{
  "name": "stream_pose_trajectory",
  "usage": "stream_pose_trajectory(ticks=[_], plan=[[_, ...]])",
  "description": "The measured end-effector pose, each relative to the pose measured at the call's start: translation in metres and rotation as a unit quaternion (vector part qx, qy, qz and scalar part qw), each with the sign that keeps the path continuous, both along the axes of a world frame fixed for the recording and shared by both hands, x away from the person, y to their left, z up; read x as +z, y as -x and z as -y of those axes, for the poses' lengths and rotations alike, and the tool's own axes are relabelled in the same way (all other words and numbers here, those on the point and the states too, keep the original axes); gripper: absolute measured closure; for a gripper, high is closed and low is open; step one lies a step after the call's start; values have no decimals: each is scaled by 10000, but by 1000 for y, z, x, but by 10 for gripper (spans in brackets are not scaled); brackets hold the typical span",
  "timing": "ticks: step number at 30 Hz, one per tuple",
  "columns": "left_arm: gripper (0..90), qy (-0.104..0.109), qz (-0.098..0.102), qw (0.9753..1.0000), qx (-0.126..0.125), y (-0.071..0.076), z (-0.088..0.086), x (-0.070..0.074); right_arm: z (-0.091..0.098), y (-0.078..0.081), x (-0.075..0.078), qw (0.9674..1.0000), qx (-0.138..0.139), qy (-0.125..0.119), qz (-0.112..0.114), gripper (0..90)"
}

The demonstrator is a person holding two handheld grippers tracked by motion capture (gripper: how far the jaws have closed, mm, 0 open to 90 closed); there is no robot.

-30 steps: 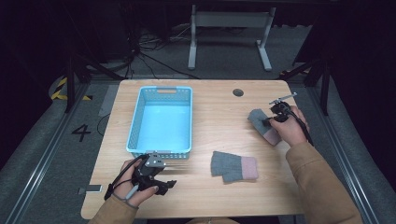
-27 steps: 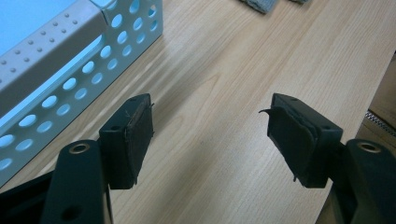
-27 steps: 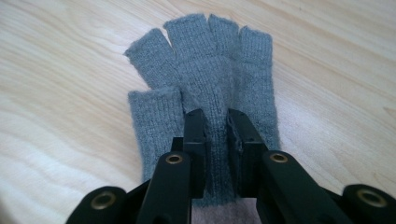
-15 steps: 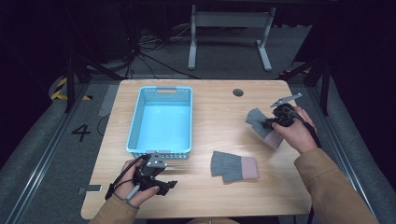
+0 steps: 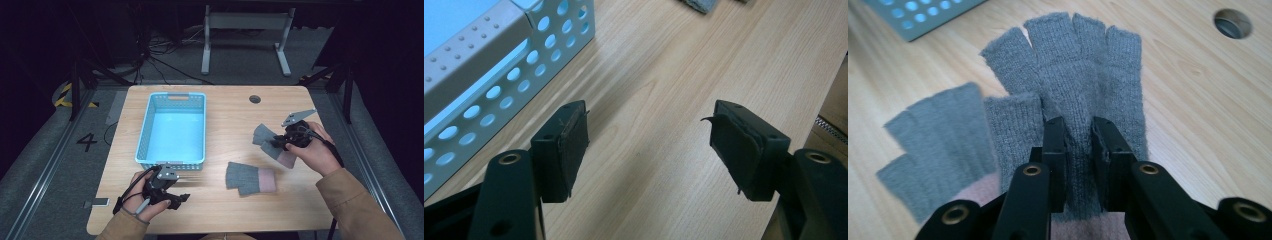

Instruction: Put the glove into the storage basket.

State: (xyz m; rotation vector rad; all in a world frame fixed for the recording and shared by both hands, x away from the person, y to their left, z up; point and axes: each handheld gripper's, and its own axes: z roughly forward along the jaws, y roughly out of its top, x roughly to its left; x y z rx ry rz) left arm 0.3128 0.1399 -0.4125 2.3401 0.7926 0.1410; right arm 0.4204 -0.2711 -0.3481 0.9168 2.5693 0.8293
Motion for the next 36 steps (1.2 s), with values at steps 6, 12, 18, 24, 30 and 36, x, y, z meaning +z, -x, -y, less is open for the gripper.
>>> stream_pose_trajectory(ticks=[6,12,18,24,30,36], plan=[[325,-6,6,10000,-3,0,0,0,-15,11,-1,9994,351,13,-6,785],[326,-14,14,10000,-5,0,0,0,-26,18,-6,9979,649,56,-29,785],[326,-14,13,10000,-8,0,0,0,-35,25,-10,9952,963,173,-33,784],[325,-29,-5,10000,-17,0,0,0,-43,30,-15,9925,1206,189,-64,784],[325,-44,-15,10000,-18,1,1,-1,-52,33,-22,9887,1471,238,-140,784],[325,-52,-8,10000,-35,0,2,-1,-60,33,-31,9849,1666,402,-257,783]])
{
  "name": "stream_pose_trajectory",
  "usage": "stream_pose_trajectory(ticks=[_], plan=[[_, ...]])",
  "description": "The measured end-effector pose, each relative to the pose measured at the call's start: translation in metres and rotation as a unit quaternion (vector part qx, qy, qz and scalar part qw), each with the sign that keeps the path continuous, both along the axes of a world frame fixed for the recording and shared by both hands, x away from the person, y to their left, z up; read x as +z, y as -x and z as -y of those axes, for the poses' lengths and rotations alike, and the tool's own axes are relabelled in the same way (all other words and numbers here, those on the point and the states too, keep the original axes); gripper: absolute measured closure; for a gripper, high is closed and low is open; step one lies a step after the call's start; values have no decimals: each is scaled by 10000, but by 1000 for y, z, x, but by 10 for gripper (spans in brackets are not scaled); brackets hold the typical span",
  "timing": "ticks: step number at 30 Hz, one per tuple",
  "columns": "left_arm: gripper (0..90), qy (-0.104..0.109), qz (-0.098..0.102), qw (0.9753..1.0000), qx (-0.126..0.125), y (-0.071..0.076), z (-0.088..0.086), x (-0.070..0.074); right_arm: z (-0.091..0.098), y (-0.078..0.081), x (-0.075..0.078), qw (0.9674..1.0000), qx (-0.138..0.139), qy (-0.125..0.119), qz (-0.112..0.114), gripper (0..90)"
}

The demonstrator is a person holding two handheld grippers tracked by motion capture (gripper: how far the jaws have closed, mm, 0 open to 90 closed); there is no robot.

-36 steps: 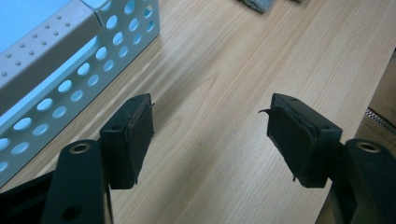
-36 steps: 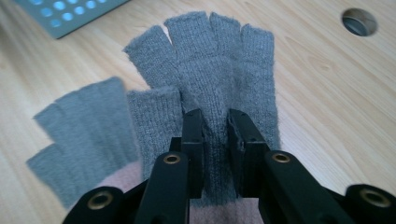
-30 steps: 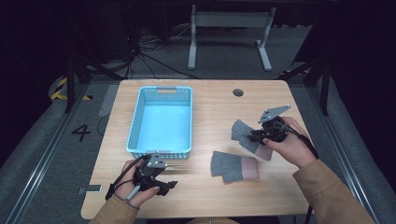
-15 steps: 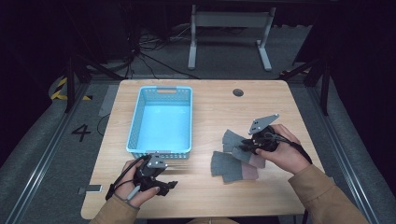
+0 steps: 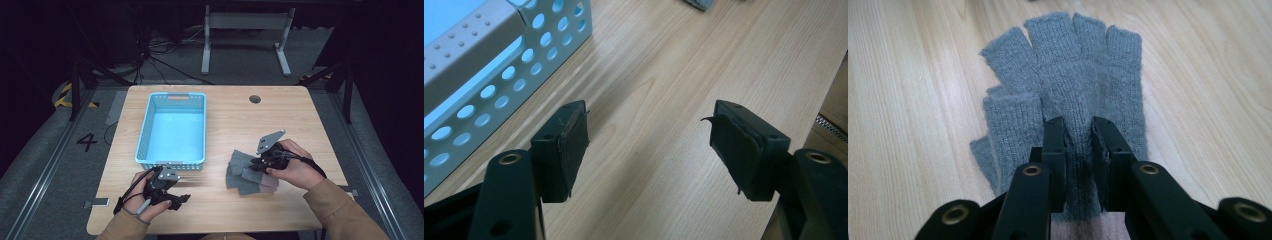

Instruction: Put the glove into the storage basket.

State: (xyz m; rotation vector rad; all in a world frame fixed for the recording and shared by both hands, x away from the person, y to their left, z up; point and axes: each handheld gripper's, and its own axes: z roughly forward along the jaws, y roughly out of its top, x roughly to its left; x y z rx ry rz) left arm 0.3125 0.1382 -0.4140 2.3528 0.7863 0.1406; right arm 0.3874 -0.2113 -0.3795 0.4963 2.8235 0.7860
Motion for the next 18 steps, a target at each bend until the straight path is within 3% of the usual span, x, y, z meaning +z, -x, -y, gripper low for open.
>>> stream_pose_trajectory(ticks=[18], plan=[[325,-13,-24,10000,-7,0,1,-1,-13,4,-21,9988,311,339,-150,783]])
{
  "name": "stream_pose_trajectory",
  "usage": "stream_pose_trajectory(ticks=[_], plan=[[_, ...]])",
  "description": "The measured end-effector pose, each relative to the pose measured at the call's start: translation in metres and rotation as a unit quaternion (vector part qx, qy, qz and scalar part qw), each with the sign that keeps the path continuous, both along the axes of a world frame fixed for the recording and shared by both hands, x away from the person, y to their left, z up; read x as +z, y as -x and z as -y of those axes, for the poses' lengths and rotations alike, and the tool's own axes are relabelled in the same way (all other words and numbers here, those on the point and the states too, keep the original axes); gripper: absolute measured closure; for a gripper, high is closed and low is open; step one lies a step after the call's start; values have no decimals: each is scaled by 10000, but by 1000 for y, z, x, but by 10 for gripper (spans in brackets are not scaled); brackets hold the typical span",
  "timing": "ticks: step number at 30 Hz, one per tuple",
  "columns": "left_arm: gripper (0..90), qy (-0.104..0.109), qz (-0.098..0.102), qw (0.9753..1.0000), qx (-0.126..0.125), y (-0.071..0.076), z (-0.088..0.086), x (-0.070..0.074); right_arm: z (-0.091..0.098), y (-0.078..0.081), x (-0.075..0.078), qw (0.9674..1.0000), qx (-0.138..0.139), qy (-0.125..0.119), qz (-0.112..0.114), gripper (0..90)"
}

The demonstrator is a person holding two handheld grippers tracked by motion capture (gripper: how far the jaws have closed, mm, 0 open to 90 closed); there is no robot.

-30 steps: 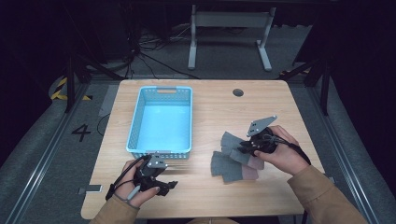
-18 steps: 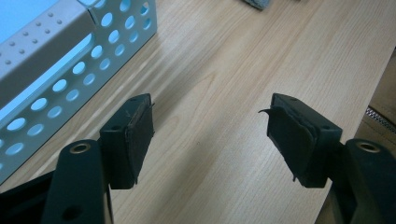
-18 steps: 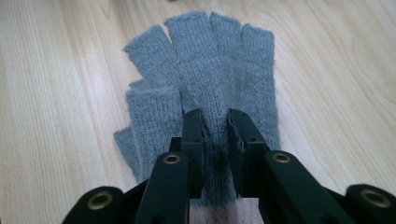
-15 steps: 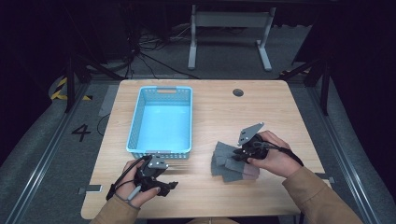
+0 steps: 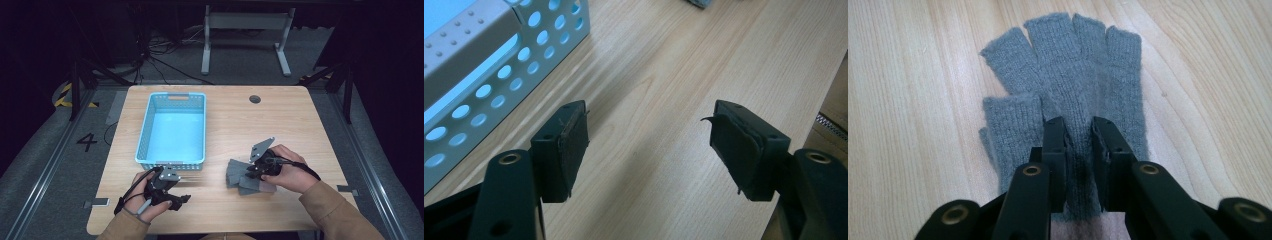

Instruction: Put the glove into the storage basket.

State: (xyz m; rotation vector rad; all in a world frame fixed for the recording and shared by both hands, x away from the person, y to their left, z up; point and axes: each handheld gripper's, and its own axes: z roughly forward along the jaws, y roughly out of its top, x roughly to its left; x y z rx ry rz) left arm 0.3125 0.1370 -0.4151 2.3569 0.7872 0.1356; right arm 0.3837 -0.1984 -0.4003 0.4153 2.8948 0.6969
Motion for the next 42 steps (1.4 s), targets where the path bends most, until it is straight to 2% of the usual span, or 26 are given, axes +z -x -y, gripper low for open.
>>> stream_pose_trajectory(ticks=[9,13,20,21,23,26,28,31,33,35,39,41,42], plan=[[325,-22,-9,10000,-52,1,4,-2,-3,-1,-9,9999,52,92,-3,779],[325,-39,-14,10000,-70,1,5,-2,-5,-1,-14,9999,75,131,-4,751],[325,-60,-30,9999,-92,0,7,-3,-1,2,-13,9999,63,-78,41,660],[325,-56,-67,9999,-131,0,7,-3,1,3,-12,9999,17,-155,40,649],[326,-51,-14,9999,-131,0,10,-3,5,4,-9,9997,-29,-216,95,642],[331,3,19,9998,-174,0,15,-2,17,7,-3,9986,-255,-418,177,665],[351,33,18,9998,-209,0,18,-1,25,9,0,9974,-406,-544,234,686],[397,120,-73,9993,-352,0,23,1,40,12,6,9938,-722,-779,319,711],[413,200,-59,9991,-368,1,27,3,49,13,9,9911,-912,-902,357,722],[414,251,-17,9988,-426,1,32,5,61,15,12,9873,-1123,-1047,404,724],[400,312,65,9985,-453,-1,42,9,79,17,14,9816,-1433,-1172,467,728],[380,259,91,9986,-461,-3,49,11,89,17,13,9771,-1612,-1317,449,730],[372,309,66,9984,-464,-4,52,12,95,17,12,9746,-1706,-1381,436,732]])
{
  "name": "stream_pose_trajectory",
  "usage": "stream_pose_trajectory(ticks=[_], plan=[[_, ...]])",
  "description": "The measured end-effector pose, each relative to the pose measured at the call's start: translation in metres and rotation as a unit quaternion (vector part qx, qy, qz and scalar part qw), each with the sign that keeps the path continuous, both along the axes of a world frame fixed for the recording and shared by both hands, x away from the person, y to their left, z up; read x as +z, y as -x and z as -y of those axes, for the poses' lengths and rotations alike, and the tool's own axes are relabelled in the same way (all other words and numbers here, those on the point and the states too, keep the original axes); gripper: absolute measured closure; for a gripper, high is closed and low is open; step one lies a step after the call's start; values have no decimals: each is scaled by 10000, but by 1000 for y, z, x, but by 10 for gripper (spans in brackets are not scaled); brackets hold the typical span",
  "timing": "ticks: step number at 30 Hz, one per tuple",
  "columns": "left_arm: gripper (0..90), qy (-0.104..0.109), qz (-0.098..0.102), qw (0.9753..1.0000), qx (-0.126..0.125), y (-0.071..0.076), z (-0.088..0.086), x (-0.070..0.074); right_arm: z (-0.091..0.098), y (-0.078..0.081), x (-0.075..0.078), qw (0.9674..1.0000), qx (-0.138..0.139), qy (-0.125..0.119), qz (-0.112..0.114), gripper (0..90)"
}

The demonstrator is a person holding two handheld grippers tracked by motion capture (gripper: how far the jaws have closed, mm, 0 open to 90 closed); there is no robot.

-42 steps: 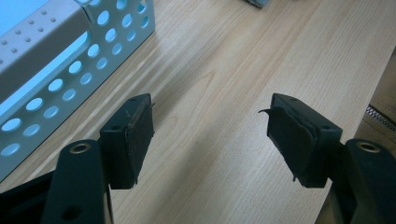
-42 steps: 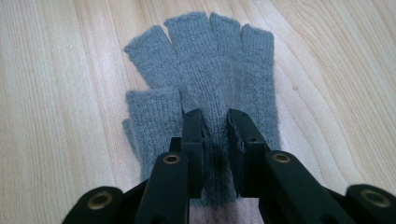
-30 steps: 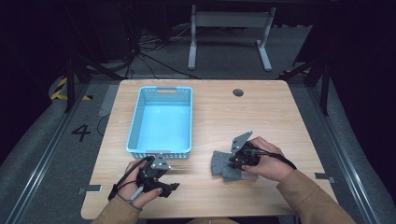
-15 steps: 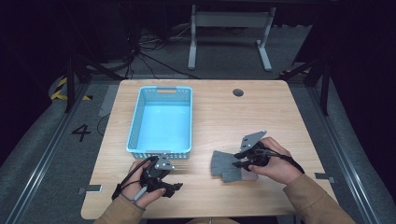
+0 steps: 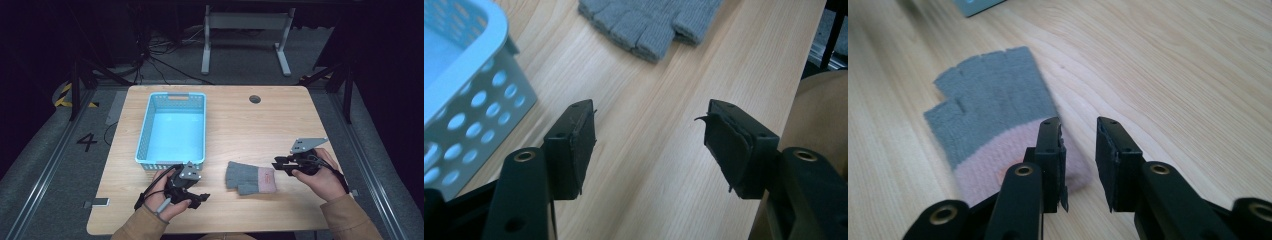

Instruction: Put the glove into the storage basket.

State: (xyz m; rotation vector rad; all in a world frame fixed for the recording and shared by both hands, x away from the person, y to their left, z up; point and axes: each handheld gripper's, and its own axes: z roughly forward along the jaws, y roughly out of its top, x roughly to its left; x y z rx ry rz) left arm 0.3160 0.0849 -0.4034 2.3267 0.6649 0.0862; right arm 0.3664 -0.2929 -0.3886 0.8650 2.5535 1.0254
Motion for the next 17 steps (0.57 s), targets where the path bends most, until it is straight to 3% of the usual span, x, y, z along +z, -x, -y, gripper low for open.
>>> stream_pose_trajectory(ticks=[3,7,17], plan=[[342,46,-12,10000,-75,-3,10,2,14,-1,-4,9995,-257,-165,-43,729],[309,46,23,10000,-73,-7,21,3,27,-4,-9,9985,-499,-194,-98,703],[329,152,89,9998,-121,-19,48,8,42,-7,-15,9965,-770,-309,-82,664]])
